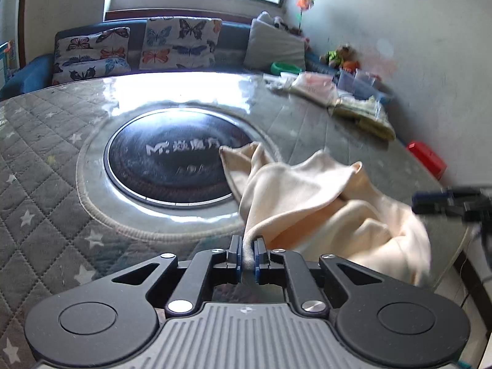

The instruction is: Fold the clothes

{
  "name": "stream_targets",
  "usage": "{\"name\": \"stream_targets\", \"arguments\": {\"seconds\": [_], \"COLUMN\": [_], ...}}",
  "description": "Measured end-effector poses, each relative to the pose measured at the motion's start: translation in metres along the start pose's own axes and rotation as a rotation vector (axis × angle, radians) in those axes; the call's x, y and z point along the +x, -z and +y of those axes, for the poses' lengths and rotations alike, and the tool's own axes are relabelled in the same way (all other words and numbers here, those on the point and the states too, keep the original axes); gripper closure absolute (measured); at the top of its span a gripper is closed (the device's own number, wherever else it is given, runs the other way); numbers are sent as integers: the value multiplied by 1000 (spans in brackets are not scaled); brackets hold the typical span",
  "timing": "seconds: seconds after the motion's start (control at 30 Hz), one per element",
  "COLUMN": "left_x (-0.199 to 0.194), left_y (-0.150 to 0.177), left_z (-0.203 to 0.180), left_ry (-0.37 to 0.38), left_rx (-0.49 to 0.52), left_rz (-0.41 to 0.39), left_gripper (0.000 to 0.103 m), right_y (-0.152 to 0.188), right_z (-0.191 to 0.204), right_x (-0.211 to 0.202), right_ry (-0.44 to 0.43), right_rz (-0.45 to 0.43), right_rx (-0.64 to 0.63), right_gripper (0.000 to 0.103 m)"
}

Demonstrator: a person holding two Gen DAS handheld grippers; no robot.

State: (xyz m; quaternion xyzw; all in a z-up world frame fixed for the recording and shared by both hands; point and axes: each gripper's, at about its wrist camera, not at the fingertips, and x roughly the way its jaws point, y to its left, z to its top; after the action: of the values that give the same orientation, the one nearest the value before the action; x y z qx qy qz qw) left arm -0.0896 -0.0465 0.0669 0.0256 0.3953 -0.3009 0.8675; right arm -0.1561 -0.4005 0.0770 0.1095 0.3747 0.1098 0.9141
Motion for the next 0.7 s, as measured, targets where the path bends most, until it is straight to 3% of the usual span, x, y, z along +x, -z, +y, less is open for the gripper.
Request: {"name": "stream_targets", "arguments": {"seconds": [0.1,0.17,0.27,0.4,0.5,0.57,0.7], "left_x": [3,5,10,18,30,40,69], "left_y": [-1,-2,-6,-17,-27,-34,-44], "left_z": [-5,-11,-23,-41,-57,-68,-91], "left_ry": [-1,-2,-5,19,48,72,118], "left_rx": [30,60,114,175,223,257,308], "left_rz": [0,-6,-23,-42,-57,-63,-30], "left_gripper": [88,75,58,58,58,58,58], "right_y": [-3,-2,-1,2,4,6,7], "right_z": [-14,-23,-33,-29,-22,-17,-14], "right_x": [17,30,47,52,53,52,44], "right_ry": [94,161,190,183,188,193,212], "right_rz": [17,37,81,99,104,100,61], "right_rx": [14,6,32,14,-16,-38,-38], "right_gripper": [56,54,54,56,71,87,96]}}
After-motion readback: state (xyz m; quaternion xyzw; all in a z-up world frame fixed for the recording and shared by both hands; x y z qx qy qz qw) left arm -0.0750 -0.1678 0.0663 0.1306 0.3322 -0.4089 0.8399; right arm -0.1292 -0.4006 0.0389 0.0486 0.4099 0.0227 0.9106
